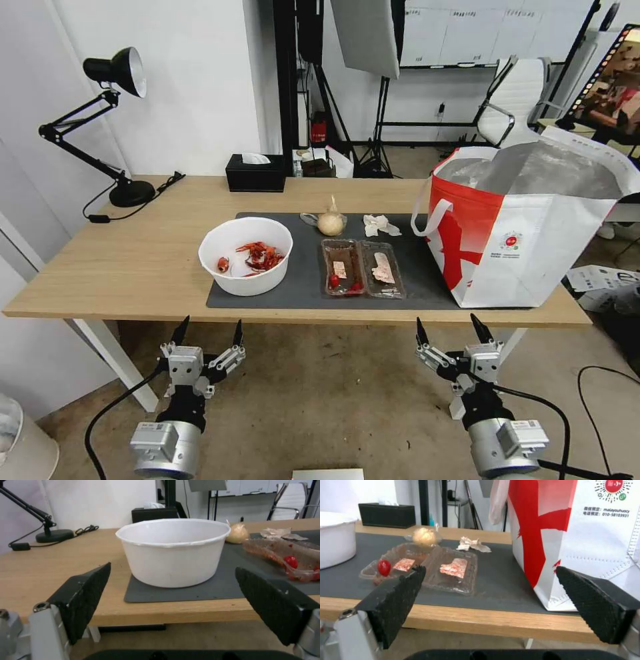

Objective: Pick up the trash from the table and place it into the takeout bag.

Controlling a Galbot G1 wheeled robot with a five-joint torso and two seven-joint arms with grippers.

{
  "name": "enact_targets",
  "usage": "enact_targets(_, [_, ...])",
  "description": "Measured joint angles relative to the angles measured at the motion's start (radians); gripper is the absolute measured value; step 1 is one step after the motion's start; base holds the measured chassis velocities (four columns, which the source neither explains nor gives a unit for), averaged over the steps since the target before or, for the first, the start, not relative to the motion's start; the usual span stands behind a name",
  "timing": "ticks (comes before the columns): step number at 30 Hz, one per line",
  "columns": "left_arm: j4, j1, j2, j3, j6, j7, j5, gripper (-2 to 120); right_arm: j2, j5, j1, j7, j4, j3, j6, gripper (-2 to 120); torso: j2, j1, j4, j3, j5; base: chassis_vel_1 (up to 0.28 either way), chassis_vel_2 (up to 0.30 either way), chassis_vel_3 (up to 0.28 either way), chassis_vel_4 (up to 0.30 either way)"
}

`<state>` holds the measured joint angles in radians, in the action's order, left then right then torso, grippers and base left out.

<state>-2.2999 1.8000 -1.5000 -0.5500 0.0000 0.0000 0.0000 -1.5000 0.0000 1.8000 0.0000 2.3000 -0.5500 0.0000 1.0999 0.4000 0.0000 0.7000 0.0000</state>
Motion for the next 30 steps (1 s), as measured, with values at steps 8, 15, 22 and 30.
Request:
enact_targets(8, [0.000,0.000,0.000,0.000,0.000,0.000,0.000,100,0.000,0.000,0.000,0.000,0.000,0.000,0.000,100,0.000,0.000,0.0000,0.000,0.0000,0.000,0.000,0.000,0.000])
enact_targets(15, [0.000,0.000,0.000,0.000,0.000,0.000,0.000,100,0.001,0.000,-0.001,0.000,0.000,0.000,0.000,100,0.000,0.000,-0.0001,0.000,0.0000,0.000,0.000,0.000,0.000])
enact_targets(22, [0.005,-0.066,-0.002,0.008,-0.037,-0.121,0.001,100,0.135,0.092,-0.108,0.013,-0.017,0.030,-0.073,100,0.000,0.000,-0.0001,0.000,0.0001,0.000,0.000,0.000,0.000])
enact_targets(30, [0.043,-0.127,-0.025,0.028,-0.135,-0.230,0.013,100,0.344,0.251,-0.289,0.030,-0.064,0.093,-0.189,100,0.000,0.000,0.0006,0.000,0.0003,0.000,0.000,0.000,0.000])
